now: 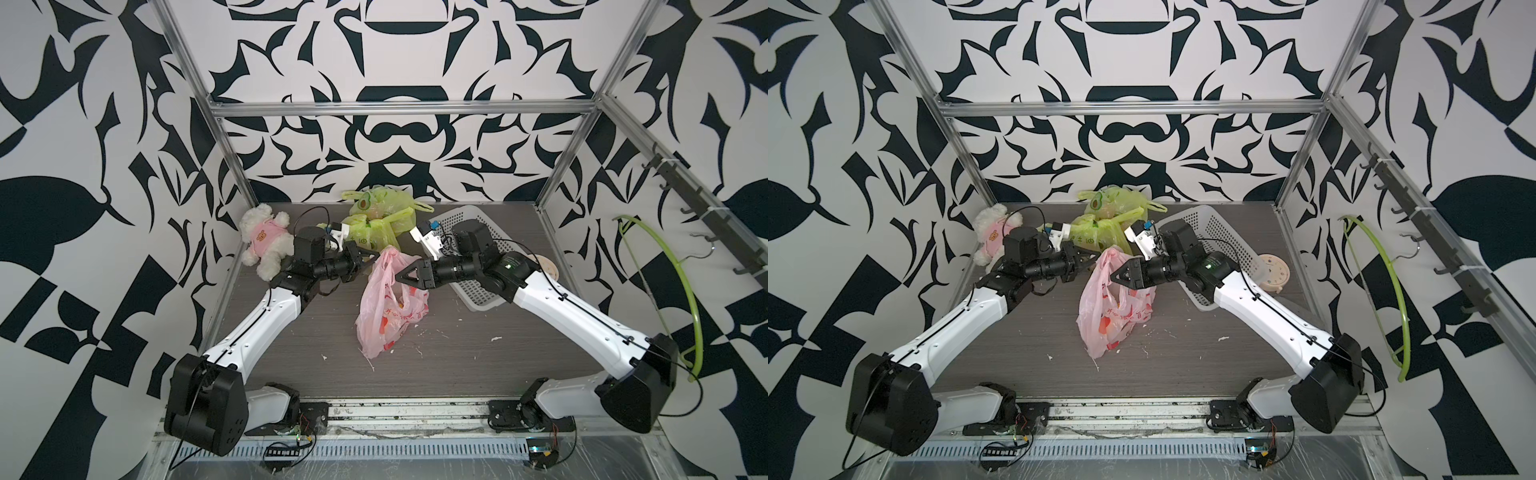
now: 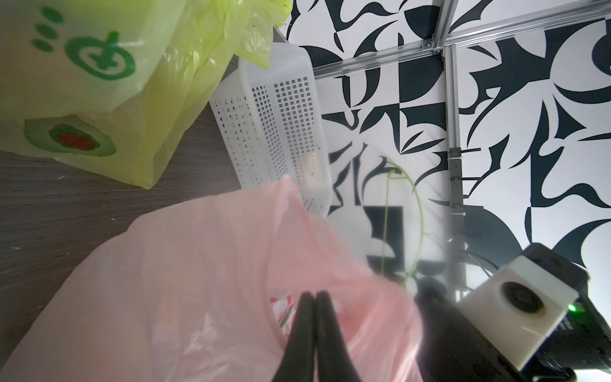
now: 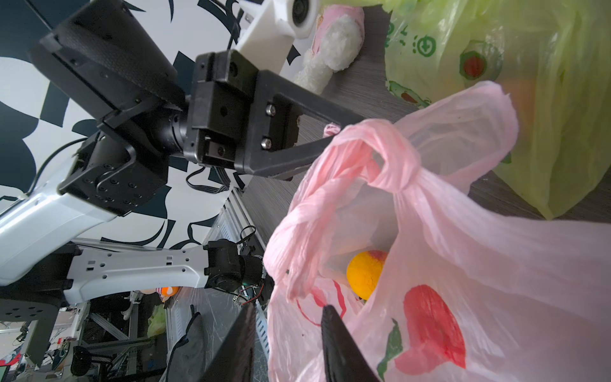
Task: Place the peach into a plastic bag & tie a knot
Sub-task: Tie the plastic bag at the center of the board.
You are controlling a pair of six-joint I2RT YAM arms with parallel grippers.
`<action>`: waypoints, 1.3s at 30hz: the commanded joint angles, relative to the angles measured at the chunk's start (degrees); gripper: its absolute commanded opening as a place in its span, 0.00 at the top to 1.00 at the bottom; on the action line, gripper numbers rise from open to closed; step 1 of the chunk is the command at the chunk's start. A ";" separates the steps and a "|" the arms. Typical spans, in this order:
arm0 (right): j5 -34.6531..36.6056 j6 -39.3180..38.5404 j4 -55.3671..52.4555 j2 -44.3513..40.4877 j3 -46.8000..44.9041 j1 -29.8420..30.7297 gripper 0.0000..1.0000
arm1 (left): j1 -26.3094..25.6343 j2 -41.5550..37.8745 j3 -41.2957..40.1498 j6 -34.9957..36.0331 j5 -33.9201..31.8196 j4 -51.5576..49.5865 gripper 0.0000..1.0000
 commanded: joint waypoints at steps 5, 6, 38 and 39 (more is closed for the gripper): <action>-0.60 -0.40 2.29 0.64 0.47 0.52 0.65 | 0.28 -0.24 0.62 -0.28 1.22 1.44 1.00; -0.65 -0.38 2.27 0.88 0.42 0.53 0.65 | 0.29 -0.20 0.61 -0.25 1.31 1.31 1.00; -3.77 3.48 11.06 5.76 1.97 2.02 0.86 | 0.30 -0.90 -0.32 -1.30 1.70 2.31 1.00; -3.85 3.57 11.24 5.69 1.98 2.06 0.89 | 0.25 -0.91 -0.32 -1.28 1.74 2.25 1.00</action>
